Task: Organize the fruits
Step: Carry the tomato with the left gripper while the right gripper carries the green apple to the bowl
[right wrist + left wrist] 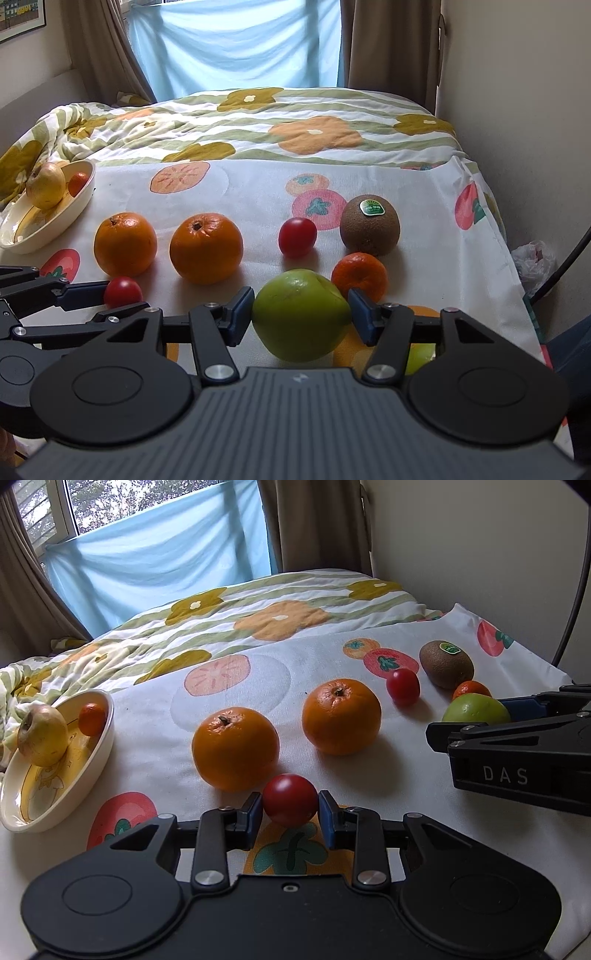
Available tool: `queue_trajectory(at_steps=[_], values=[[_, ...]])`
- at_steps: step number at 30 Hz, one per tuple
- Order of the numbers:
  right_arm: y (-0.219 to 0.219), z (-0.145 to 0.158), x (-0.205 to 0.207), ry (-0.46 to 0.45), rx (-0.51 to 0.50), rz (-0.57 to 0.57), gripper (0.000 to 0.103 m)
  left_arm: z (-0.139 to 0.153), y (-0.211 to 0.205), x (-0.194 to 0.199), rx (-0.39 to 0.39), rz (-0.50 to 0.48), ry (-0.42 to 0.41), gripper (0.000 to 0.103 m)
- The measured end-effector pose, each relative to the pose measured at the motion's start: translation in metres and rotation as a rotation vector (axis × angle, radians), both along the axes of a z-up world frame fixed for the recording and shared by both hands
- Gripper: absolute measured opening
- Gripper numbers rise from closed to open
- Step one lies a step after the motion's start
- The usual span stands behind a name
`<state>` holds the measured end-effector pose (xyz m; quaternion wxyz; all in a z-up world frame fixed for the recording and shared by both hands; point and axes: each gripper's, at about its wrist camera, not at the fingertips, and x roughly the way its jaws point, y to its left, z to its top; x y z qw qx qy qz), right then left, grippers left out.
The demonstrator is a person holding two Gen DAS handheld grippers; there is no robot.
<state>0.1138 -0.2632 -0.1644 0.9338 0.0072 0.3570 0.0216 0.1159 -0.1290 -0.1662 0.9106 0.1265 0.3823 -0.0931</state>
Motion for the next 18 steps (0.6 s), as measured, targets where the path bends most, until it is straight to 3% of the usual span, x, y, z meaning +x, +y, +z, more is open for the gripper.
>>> queue_trajectory(at_steps=[18], values=[[0.036,0.057,-0.010,-0.045,0.023,0.107,0.071,0.059,0.045,-0.023,-0.033,0.108,-0.071,0.036]])
